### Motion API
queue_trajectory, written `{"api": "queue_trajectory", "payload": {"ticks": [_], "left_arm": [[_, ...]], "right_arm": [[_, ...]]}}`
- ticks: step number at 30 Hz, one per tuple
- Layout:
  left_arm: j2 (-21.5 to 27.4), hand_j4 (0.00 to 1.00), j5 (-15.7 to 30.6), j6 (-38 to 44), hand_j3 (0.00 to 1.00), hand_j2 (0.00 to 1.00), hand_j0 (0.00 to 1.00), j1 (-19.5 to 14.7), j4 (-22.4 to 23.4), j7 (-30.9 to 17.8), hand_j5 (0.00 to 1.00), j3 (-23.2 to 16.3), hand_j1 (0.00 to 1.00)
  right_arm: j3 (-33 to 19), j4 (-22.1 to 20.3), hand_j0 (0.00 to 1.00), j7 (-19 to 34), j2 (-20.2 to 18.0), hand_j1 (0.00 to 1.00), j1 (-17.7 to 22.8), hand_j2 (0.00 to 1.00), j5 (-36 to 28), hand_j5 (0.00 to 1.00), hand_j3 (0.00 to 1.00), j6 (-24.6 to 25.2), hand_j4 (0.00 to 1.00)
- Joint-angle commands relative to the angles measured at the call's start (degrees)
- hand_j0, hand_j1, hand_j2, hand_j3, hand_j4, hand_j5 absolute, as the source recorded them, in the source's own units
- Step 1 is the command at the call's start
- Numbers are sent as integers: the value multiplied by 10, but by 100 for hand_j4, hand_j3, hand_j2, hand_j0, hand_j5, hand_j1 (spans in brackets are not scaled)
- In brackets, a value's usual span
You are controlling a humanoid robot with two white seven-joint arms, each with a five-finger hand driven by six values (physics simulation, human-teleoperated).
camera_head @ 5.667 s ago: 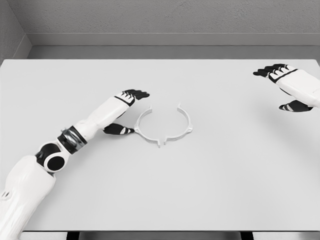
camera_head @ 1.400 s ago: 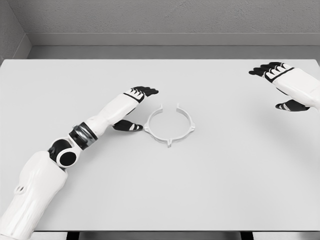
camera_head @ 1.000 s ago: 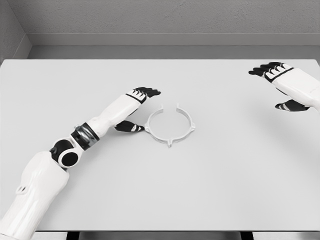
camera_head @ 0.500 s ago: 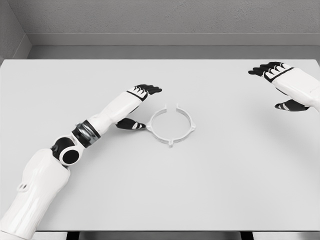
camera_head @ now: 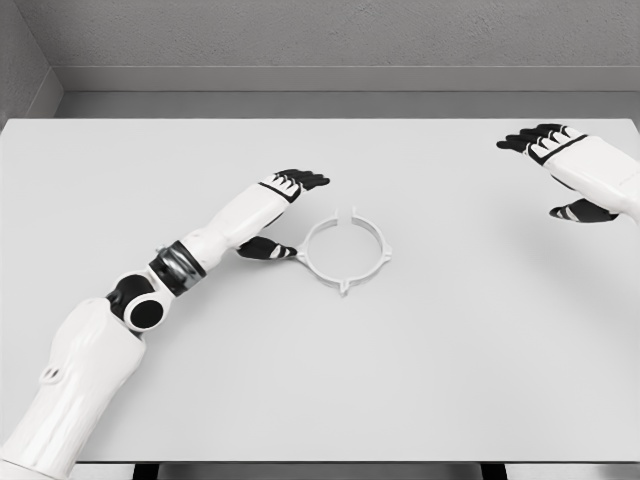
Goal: Assemble PVC drainage pipe clamps
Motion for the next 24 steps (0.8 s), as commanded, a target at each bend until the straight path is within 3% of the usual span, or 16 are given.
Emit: {"api": "queue_trajectory", "payload": {"ticks": [1, 18, 24], "left_arm": [[-1, 100, 4, 0, 100, 100, 100, 0, 0, 0, 100, 0, 100], [-9, 100, 11, 0, 100, 100, 100, -9, 0, 0, 100, 3, 100], [24, 100, 14, 0, 100, 100, 100, -5, -35, 3, 100, 1, 100]], "right_arm": [[0, 0, 100, 0, 0, 100, 1, 100, -4, 100, 100, 2, 100], [0, 0, 100, 0, 0, 100, 0, 100, -4, 100, 100, 2, 100], [0, 0, 100, 0, 0, 100, 1, 100, -4, 100, 100, 2, 100]]}}
